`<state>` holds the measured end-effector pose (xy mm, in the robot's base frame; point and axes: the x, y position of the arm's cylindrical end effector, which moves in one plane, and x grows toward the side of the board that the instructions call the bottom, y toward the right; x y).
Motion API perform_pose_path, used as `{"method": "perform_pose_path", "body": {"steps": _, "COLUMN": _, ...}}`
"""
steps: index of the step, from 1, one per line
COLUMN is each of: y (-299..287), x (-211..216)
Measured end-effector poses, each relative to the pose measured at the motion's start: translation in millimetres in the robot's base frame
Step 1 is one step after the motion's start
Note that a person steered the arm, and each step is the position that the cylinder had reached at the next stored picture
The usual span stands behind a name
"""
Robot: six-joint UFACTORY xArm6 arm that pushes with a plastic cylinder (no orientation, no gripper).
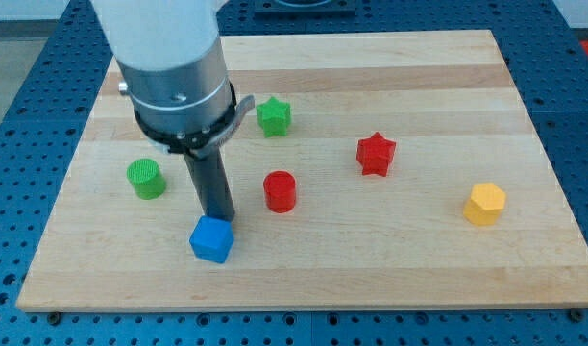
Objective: Push the blue cube towards the bottom left of the board
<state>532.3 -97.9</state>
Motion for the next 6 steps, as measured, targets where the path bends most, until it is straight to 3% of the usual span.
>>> {"method": "perform_pose_path", "body": {"steps": 1, "y": 59.1, "x": 26.1}}
{"method": "perform_pose_path", "body": {"steps": 2, "y": 60.0, "x": 38.7}}
{"method": "perform_pose_path", "body": {"steps": 4, "y": -79.5, "x": 26.4}}
{"method": "perform_pose_path", "body": {"steps": 5, "y": -95.5, "x": 26.4}}
{"method": "perform_pose_path", "body": {"steps": 6, "y": -18.6, "x": 10.2}}
